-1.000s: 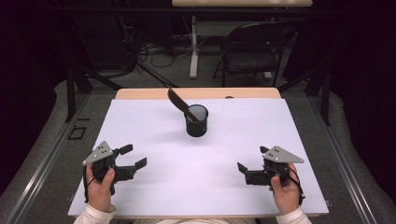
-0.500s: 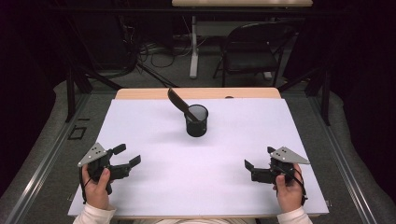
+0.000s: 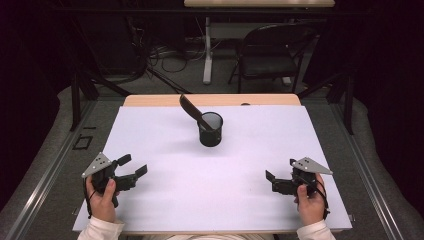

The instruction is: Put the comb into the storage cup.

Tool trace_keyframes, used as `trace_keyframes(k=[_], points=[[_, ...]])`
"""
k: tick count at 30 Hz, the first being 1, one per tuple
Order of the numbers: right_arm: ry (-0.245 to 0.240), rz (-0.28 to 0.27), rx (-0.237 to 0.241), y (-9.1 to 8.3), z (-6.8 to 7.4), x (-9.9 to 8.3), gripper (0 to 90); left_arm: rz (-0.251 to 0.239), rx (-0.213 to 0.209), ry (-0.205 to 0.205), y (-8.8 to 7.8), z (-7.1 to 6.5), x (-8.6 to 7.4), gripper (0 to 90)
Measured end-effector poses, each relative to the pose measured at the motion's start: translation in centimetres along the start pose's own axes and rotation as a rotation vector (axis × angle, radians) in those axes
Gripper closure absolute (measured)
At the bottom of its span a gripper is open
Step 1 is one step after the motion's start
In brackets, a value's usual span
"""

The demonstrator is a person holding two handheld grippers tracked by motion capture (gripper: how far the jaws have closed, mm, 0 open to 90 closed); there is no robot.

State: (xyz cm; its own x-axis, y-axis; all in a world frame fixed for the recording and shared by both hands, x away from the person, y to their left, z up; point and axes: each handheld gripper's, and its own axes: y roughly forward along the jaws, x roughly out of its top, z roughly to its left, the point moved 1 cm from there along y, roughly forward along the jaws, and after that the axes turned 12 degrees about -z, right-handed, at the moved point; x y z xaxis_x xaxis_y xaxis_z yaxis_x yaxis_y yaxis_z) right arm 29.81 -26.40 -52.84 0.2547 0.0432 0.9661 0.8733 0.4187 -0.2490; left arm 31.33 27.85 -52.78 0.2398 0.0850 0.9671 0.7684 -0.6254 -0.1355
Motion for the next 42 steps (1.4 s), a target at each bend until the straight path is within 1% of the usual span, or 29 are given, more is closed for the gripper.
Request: trace_keyframes(k=[1, 3, 4, 9, 11, 18, 27, 31, 33, 34, 38, 39, 40, 42], points=[[0.008, 0.001, -0.011, 0.1, -0.2, -0.2, 1.2, -0.001, 0.007, -0.001, 0.0, 0.2, -0.1, 16.0], [0.009, 0.012, -0.013, 0.1, -0.5, -0.3, 1.2, 0.000, 0.012, 0.001, 0.0, 0.4, -0.1, 16.0], [0.011, 0.007, -0.017, 0.1, -0.5, -0.4, 1.2, 0.001, 0.016, 0.001, 0.0, 0.5, -0.2, 16.0], [0.016, 0.018, -0.027, 0.3, -0.9, -0.7, 1.2, 0.002, 0.024, -0.004, -0.1, 0.8, -0.3, 16.0], [0.021, 0.027, -0.025, 0.3, -1.0, -0.7, 1.2, 0.003, 0.027, -0.006, -0.1, 0.9, -0.3, 16.0], [0.049, 0.031, -0.027, 0.5, -1.3, -0.9, 1.2, 0.008, 0.031, -0.010, 0.0, 1.1, -0.5, 16.0], [0.060, 0.033, -0.024, 0.6, -1.4, -1.1, 1.2, 0.017, 0.035, -0.008, 0.1, 1.2, -0.6, 16.0], [0.068, 0.047, -0.024, 0.7, -1.5, -1.2, 1.3, 0.019, 0.035, -0.009, 0.1, 1.3, -0.7, 16.0], [0.071, 0.037, -0.024, 0.8, -1.5, -1.3, 1.3, 0.020, 0.037, -0.008, 0.1, 1.3, -0.7, 16.0], [0.068, 0.047, -0.025, 0.7, -1.6, -1.3, 1.3, 0.020, 0.037, -0.008, 0.1, 1.3, -0.7, 16.0], [0.071, 0.053, -0.026, 0.8, -1.6, -1.3, 1.4, 0.020, 0.036, -0.010, 0.1, 1.4, -0.7, 16.0], [0.077, 0.057, -0.023, 0.8, -1.6, -1.3, 1.4, 0.021, 0.037, -0.011, 0.1, 1.4, -0.7, 16.0], [0.084, 0.049, -0.023, 0.9, -1.6, -1.4, 1.4, 0.021, 0.037, -0.011, 0.1, 1.4, -0.7, 16.0], [0.086, 0.052, -0.022, 1.0, -1.7, -1.5, 1.5, 0.022, 0.038, -0.012, 0.1, 1.4, -0.8, 16.0]])
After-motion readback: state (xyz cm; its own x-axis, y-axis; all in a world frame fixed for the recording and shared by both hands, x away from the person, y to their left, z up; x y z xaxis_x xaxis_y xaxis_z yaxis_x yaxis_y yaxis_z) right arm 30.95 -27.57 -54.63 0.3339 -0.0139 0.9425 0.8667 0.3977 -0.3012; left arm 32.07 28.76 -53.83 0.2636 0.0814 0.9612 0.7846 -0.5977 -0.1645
